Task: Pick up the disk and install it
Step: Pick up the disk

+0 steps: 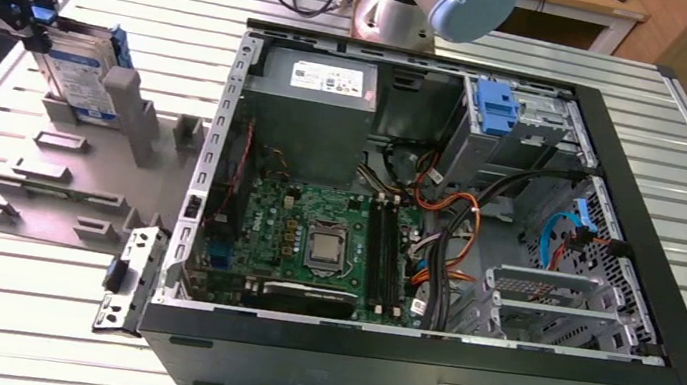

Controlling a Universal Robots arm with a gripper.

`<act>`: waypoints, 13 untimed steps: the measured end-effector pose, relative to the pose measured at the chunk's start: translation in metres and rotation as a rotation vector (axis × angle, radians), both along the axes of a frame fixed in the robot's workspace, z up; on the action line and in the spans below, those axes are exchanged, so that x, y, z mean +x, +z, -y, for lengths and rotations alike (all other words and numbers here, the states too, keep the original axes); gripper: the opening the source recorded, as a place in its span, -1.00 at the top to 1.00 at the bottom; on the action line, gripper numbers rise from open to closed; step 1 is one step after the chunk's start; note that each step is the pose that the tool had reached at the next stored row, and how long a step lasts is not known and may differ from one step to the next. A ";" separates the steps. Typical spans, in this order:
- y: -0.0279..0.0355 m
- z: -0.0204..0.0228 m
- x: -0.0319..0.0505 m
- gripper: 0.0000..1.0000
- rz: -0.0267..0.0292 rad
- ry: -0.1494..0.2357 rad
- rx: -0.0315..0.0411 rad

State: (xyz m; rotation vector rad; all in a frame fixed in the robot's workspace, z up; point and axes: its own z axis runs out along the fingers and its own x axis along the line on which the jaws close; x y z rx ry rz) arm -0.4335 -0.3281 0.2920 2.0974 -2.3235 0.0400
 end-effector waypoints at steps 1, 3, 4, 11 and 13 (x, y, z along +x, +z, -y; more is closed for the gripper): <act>0.0000 0.0000 0.0000 0.26 0.0000 0.000 0.0000; 0.0000 0.0000 0.0000 0.24 0.0000 0.000 0.0000; 0.0000 0.0000 0.0000 0.24 0.0001 0.000 0.0000; 0.0000 0.0000 0.0000 0.11 0.0000 0.033 0.0000; 0.0000 0.0000 0.0000 0.11 0.0000 0.034 0.0000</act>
